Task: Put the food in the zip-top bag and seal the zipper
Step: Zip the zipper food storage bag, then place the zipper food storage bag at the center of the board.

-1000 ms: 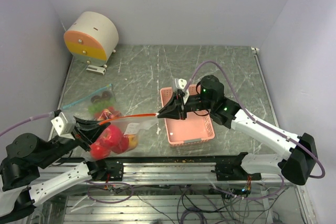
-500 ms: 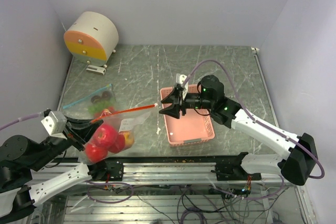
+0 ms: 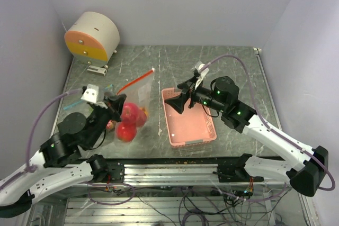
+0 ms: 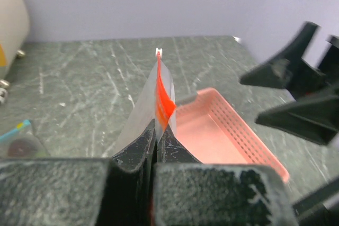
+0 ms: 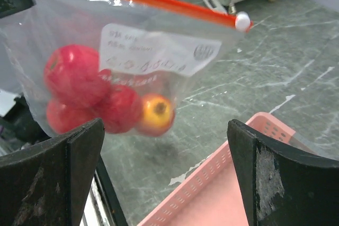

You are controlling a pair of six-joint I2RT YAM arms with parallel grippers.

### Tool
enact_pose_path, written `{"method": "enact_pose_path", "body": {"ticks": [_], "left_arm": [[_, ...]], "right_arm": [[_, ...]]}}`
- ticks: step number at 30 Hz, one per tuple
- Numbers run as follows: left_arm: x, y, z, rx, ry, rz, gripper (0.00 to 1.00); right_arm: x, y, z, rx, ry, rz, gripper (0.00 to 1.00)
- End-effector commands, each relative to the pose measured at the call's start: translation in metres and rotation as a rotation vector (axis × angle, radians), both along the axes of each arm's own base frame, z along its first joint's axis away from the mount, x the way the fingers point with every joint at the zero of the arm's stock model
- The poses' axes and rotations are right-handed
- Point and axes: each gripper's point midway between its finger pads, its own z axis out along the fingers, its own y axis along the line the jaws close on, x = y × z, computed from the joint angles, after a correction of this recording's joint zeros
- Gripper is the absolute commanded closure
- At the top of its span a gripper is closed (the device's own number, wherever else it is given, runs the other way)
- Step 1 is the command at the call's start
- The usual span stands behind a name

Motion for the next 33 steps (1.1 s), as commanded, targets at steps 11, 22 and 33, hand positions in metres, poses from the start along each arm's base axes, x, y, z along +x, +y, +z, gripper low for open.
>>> {"method": "enact_pose_path", "body": {"ticks": [11, 22, 33], "left_arm": [[0.074, -0.018, -0.045, 0.018, -0.016, 0.408, 0.92], [0.075, -0.048, -0.089, 0.121, 0.073, 0.246, 0.26], [0.048, -0.039, -0.059, 0.061, 0.107, 0.134, 0.00]], "right_arm": [[0.023, -0.039, -0.034, 0.013, 0.171, -0.317, 0.00], [0.020, -0.050, -0.072, -0.049, 0.248, -0.370, 0.00], [0.023, -0.058, -0.082, -0.078, 0.265, -0.420, 0.00]]}}
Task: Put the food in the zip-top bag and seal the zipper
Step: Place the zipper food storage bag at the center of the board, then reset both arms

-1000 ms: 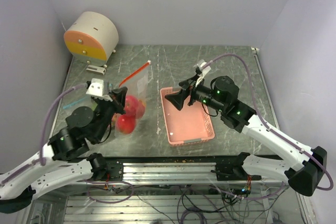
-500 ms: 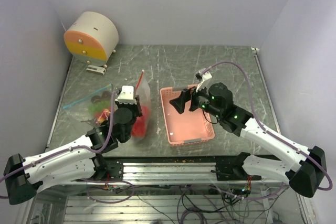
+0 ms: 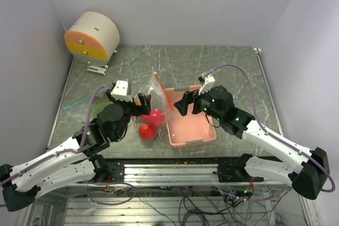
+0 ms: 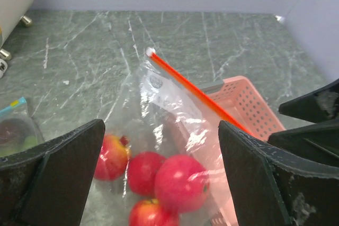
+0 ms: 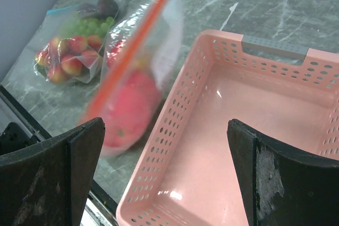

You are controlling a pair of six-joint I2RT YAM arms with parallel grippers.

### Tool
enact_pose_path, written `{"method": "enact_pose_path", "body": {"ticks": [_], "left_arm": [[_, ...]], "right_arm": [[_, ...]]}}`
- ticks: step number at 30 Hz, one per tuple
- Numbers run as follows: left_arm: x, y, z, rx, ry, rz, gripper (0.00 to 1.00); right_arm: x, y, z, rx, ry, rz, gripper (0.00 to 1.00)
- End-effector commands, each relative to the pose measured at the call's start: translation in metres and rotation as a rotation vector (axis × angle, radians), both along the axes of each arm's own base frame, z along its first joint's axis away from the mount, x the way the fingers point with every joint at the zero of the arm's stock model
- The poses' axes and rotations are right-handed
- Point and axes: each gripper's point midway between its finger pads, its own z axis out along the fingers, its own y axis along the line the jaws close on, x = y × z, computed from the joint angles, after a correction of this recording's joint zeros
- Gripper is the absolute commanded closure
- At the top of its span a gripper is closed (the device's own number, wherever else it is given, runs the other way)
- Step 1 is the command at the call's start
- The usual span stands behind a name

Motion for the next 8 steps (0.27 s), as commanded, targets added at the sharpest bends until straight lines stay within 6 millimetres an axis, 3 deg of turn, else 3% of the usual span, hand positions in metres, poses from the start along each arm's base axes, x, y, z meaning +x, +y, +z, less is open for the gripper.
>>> {"method": "enact_pose_path", "body": {"ticks": [1, 8], "left_arm": [[-0.016, 0.010, 0.010, -0.062, 0.022, -0.043, 0.00], [-0.029, 0.033, 0.006, -0.062, 0.048, -0.024, 0.00]], "right_arm": [[0.003, -0.008, -0.001, -0.007, 0.003, -0.044, 0.00], [0.005, -0.012, -0.005, -0.022, 0.001, -0.069, 0.00]]}}
